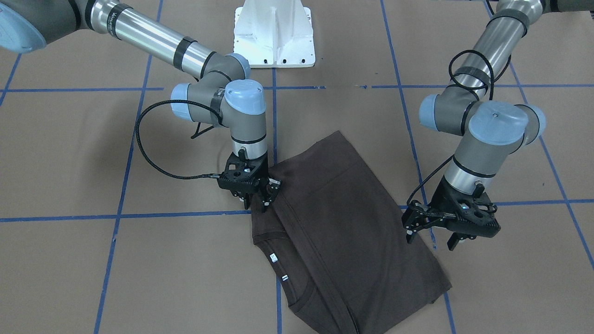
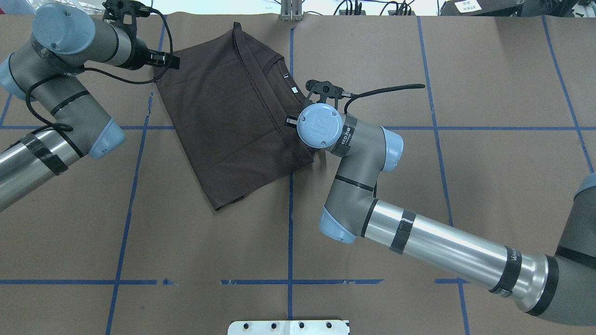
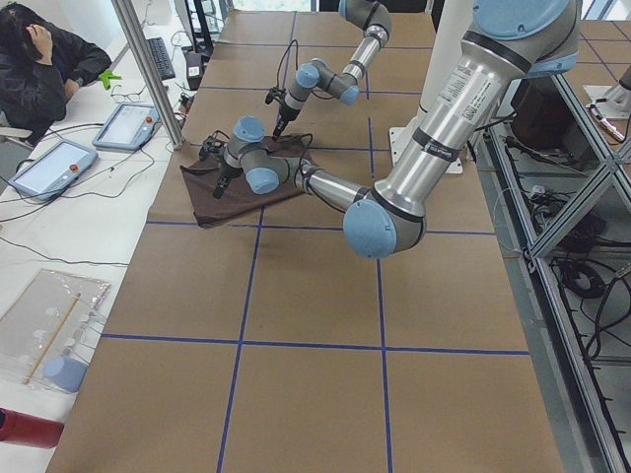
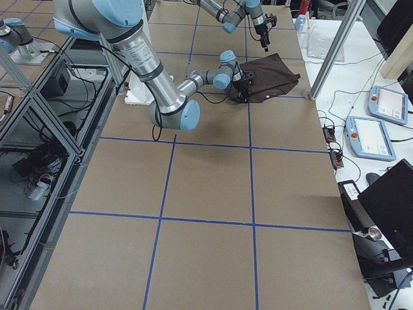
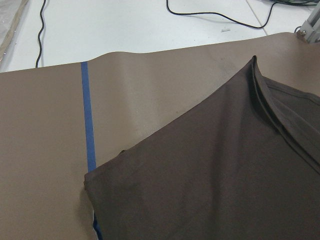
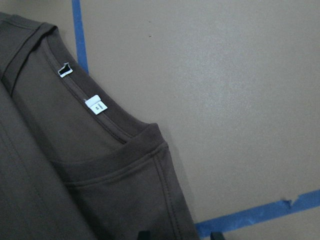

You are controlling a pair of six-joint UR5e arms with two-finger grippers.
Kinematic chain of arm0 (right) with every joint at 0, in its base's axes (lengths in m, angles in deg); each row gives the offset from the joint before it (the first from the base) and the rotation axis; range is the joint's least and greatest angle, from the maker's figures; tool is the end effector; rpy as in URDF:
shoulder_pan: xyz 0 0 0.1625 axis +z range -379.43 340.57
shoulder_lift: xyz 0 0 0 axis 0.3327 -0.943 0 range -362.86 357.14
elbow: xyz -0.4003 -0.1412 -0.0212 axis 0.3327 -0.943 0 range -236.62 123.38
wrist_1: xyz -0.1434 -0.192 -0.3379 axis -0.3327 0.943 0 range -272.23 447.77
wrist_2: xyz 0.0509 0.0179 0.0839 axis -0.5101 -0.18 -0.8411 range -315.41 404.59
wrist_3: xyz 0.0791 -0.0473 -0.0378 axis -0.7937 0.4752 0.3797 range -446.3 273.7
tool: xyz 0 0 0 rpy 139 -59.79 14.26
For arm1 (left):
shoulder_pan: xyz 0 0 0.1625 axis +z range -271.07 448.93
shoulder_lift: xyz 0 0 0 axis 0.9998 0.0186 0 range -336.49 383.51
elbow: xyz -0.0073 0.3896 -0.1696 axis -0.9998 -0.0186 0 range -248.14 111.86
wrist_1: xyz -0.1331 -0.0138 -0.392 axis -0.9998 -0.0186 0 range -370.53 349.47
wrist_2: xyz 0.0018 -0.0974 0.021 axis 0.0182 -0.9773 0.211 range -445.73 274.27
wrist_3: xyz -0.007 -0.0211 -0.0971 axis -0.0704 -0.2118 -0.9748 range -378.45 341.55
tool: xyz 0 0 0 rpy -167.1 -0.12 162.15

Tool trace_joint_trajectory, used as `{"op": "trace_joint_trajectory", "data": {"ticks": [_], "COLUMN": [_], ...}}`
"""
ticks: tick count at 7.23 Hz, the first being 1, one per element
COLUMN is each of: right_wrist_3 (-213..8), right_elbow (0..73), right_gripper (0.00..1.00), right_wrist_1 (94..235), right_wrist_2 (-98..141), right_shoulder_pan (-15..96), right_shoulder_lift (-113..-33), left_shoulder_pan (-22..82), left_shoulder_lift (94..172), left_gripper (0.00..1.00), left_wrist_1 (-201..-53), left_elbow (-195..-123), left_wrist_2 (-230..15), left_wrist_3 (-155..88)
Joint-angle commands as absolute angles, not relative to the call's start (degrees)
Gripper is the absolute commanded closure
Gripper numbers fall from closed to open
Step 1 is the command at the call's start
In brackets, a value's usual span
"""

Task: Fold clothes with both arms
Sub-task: 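Move the right gripper onto the shirt near the collar and press down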

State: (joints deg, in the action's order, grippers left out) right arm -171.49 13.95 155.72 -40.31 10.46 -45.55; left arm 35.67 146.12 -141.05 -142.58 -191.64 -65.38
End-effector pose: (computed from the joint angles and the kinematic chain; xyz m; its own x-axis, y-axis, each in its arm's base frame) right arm -0.6220 -0.5216 0.2547 0.6026 0.2501 0.7578 -0.5068 0.8535 0.1212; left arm 0.3565 -0.6551 0.3728 0.6662 0.2054 -0.7169 0.2430 0.8491 0.4691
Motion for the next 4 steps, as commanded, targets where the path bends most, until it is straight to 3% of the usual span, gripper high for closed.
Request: {"op": "trace_joint_trajectory", "data": {"ticks": [1,2,4], "right_wrist_3": [-171.81,-171.81,-171.46], "right_elbow": [13.95,14.04,14.04], "right_gripper": [0.77,1.0,1.0], "right_wrist_1": [155.71,155.7,155.79], "right_wrist_2": [-40.23,-40.23,-40.23], "right_shoulder_pan": [10.36,10.36,10.36], "right_shoulder_lift": [-45.49,-45.4,-45.49], "left_shoulder_pan": [35.67,35.67,35.67], "left_shoulder_lift": [146.12,146.12,146.12], "left_gripper": [0.0,0.0,0.0], "left_wrist_1": [-141.05,-141.05,-141.05], "left_elbow": [-142.58,-142.58,-142.67], "left_wrist_2": [-191.64,-191.64,-191.64], "left_wrist_3": [-65.38,-65.38,-65.38]}}
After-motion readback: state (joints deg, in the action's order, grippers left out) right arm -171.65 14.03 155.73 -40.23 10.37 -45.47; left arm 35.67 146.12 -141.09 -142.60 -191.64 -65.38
